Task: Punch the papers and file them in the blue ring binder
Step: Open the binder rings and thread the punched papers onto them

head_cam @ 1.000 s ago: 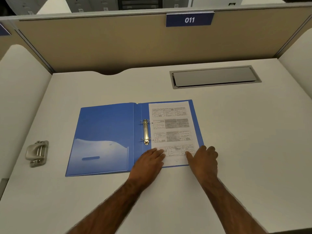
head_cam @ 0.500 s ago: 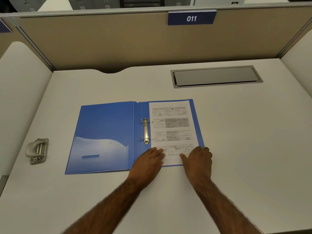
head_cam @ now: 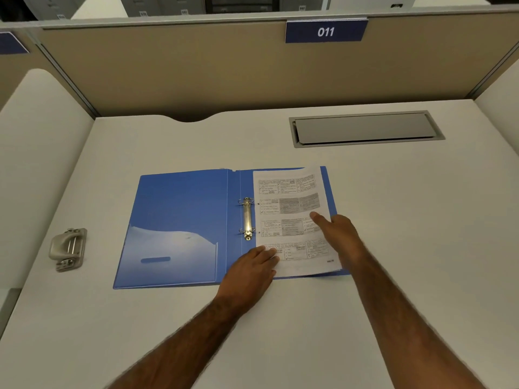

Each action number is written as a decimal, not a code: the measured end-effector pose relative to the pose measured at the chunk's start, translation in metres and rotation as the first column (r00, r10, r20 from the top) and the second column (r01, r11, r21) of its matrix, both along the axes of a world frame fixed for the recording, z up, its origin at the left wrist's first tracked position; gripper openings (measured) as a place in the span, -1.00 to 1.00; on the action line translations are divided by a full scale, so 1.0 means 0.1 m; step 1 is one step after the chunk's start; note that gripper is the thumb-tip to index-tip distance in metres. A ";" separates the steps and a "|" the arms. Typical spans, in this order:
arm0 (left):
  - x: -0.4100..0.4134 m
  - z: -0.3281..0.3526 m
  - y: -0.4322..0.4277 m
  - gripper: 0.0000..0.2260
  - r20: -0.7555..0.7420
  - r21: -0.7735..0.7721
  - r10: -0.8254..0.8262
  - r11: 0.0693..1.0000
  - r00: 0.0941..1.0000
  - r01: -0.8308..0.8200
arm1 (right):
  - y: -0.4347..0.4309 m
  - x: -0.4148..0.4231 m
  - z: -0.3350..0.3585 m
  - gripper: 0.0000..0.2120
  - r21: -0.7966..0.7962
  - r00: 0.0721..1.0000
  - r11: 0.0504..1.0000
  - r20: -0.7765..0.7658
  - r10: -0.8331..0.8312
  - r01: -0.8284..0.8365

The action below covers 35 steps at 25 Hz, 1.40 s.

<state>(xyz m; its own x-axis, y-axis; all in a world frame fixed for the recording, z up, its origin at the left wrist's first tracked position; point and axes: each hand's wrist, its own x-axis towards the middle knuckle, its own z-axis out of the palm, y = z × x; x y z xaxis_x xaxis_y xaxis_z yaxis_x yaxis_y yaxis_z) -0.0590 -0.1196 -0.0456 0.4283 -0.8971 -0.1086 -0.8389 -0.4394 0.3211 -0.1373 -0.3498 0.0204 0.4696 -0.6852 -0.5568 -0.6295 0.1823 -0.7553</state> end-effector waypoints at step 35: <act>1.03 0.57 -0.27 -0.77 -0.828 0.182 0.469 0.743 0.307 -0.644 | 0.20 0.15 0.54 -0.75 -0.159 0.935 0.955 0.216 0.283 -0.252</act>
